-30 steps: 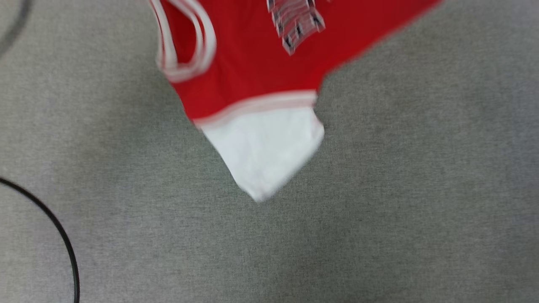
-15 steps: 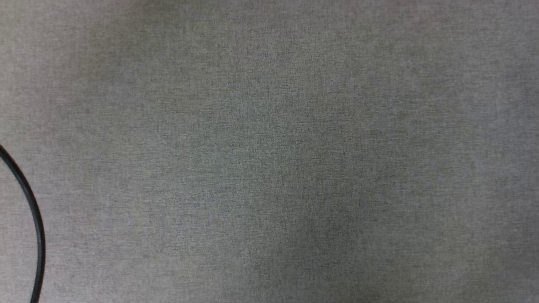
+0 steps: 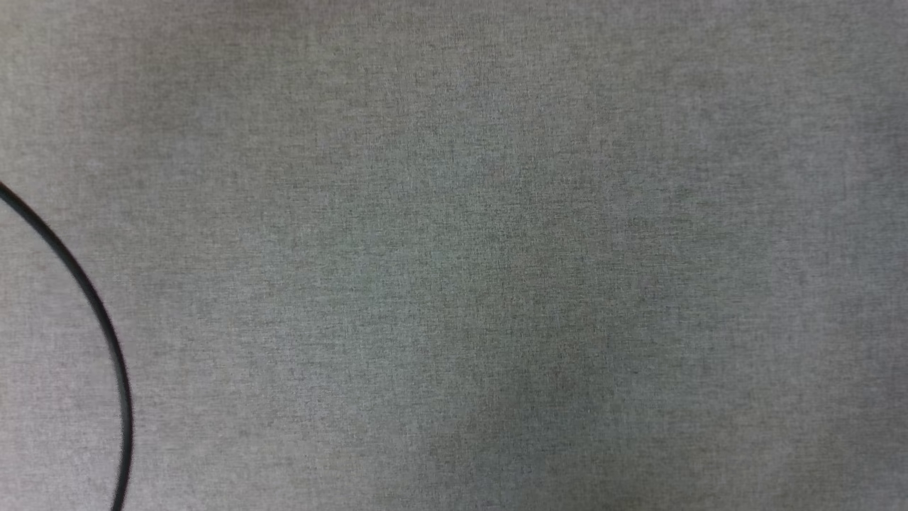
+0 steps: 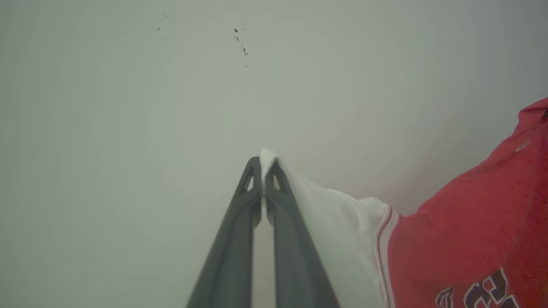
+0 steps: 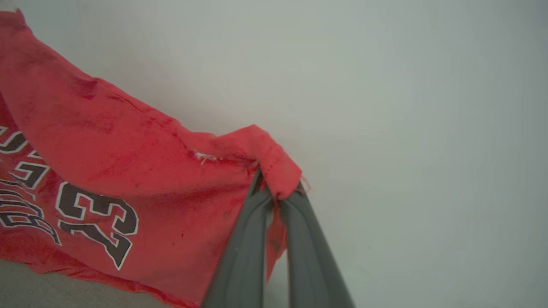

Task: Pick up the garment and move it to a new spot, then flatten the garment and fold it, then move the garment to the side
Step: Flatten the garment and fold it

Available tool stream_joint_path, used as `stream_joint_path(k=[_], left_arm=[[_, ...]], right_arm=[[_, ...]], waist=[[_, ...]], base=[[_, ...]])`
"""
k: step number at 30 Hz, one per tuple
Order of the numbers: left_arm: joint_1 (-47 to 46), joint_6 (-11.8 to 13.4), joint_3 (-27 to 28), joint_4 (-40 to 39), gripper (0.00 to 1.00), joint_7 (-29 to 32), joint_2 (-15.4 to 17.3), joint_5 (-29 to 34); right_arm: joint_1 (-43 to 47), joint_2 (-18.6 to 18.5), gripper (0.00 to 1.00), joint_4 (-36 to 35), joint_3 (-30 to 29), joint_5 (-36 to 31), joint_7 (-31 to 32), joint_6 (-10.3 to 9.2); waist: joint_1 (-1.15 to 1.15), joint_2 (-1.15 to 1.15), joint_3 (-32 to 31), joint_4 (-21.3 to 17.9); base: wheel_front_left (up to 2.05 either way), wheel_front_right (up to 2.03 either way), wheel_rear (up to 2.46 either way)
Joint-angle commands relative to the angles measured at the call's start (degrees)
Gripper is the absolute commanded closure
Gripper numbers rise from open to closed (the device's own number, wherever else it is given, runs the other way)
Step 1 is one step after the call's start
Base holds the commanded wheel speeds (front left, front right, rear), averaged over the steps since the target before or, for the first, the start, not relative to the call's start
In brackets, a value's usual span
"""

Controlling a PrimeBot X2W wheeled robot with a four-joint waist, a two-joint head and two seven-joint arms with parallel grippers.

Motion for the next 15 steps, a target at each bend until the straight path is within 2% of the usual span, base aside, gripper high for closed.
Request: stream_joint_path(k=[1,5,9,12,15], left_arm=[[2.1,-0.2,-0.6,0.2,1.00,-0.6,-0.2,-0.4],[9.4,-0.2,-2.6,0.8,1.00,-2.5,0.3,-1.7],[18.3,-0.2,-4.9,-0.3,1.00,-3.6,2.5,-2.9],[25.5,0.1,-5.0,-2.3,1.00,-4.4,3.9,-4.3],[34.1,1.8,-5.4,-5.5,1.00,-4.9,4.8,-5.5]], right_arm=[[1.5,0.6,1.00,0.6,0.5,0.7,-0.7,-0.04],[7.4,2.0,1.00,3.1,2.8,3.2,-3.5,-0.04],[13.8,2.9,1.00,3.6,5.2,7.2,-5.8,-0.04],[18.6,1.4,1.00,2.8,7.9,9.6,-7.1,-0.04],[24.6,0.0,1.00,1.6,11.1,11.9,-8.4,-0.04]], waist=[[-0.01,0.00,-0.5,0.0],[-0.01,0.00,-2.7,-0.2],[-0.01,0.00,-5.2,-0.6],[-0.01,0.00,-7.4,-0.5],[-0.01,0.00,-10.1,-0.5]], base=[[0.00,0.00,0.00],[0.00,0.00,0.00],[0.00,0.00,0.00],[0.00,0.00,0.00],[0.00,0.00,0.00]])
